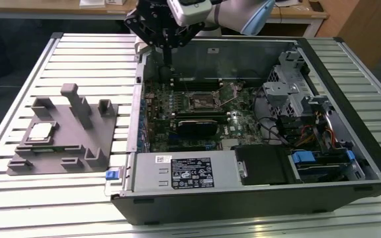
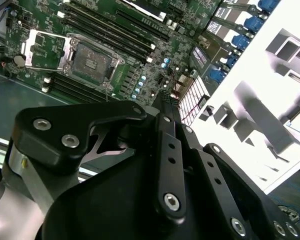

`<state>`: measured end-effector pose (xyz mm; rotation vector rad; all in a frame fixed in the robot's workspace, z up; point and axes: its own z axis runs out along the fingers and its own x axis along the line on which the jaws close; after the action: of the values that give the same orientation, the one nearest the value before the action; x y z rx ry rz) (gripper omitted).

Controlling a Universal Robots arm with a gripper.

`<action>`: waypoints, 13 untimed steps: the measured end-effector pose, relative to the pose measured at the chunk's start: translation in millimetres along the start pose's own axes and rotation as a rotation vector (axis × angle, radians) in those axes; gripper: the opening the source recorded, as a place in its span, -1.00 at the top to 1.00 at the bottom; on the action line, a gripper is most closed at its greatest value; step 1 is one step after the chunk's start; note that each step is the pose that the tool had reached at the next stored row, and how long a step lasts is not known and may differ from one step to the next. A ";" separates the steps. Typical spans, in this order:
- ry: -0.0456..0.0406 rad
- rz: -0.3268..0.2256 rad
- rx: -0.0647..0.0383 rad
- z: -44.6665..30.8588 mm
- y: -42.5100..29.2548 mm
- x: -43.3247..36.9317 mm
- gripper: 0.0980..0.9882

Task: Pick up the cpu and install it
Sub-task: 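Reach for the cpu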

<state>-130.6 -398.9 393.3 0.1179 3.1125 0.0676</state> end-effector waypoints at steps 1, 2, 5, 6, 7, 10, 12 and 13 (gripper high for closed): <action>-0.0001 0.000 0.000 0.0 0.0 0.2 0.98; -0.0001 0.000 0.000 0.0 0.0 0.4 0.98; 0.0000 0.000 0.000 0.0 -0.1 0.9 0.98; -0.0001 0.000 0.000 -0.1 -0.1 1.8 0.98; -0.0001 0.000 0.000 -0.1 -0.2 2.8 0.98; 0.0000 0.000 0.000 -0.1 -0.3 3.4 0.98; -0.0001 0.000 0.000 -0.1 -0.3 3.7 0.98; -0.0001 0.000 0.000 -0.1 -0.3 3.9 0.98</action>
<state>-134.6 -398.9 393.3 0.1180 3.1125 0.0677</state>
